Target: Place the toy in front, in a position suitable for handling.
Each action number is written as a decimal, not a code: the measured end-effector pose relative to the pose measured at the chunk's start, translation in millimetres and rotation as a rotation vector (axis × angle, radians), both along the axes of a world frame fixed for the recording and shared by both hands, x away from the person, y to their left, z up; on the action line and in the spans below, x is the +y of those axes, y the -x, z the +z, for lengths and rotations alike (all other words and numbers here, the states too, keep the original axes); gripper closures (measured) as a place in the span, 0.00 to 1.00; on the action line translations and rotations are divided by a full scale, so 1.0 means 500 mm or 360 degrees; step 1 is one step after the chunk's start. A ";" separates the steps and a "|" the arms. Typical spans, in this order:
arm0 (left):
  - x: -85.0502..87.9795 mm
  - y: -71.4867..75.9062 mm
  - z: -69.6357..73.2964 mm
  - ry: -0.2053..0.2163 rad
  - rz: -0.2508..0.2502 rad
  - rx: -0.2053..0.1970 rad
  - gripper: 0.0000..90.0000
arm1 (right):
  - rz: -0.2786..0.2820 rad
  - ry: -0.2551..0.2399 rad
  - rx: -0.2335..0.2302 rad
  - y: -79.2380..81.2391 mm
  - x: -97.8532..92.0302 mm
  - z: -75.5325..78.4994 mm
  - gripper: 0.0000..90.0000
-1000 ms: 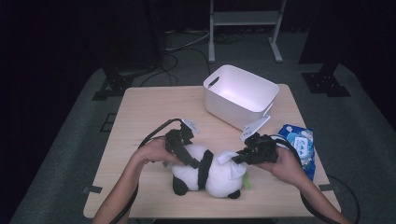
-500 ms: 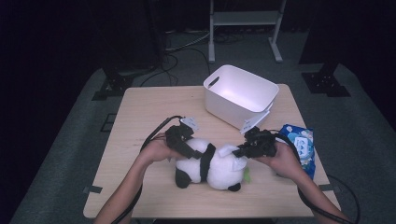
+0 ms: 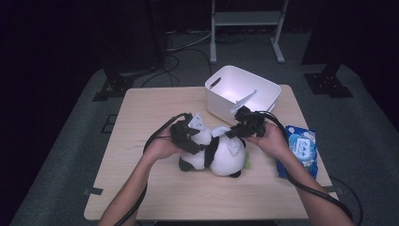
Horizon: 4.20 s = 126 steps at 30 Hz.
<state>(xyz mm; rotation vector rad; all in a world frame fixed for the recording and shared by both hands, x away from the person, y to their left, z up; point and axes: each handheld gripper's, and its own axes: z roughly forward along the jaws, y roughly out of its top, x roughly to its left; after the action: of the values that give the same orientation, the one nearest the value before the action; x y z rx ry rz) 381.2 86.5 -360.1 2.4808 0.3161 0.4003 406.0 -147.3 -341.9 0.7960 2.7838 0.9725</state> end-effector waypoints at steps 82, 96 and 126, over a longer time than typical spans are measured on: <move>0.111 0.105 -0.023 0.0347 -0.0047 0.0269 0.12 | 0.0156 0.0119 -0.0068 0.134 0.004 0.013 0.88; 0.114 0.103 -0.024 0.0354 -0.0054 0.0270 0.12 | 0.0005 0.0061 0.0030 0.135 -0.079 -0.047 0.88; 0.113 0.104 -0.026 0.0374 -0.0059 0.0262 0.12 | 0.0280 0.0120 -0.0088 0.124 0.091 0.013 0.88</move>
<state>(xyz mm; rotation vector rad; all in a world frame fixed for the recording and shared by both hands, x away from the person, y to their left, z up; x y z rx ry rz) 329.2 143.2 -373.1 2.2887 0.3610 0.1344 343.8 -101.7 -335.3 0.5136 2.8608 0.8929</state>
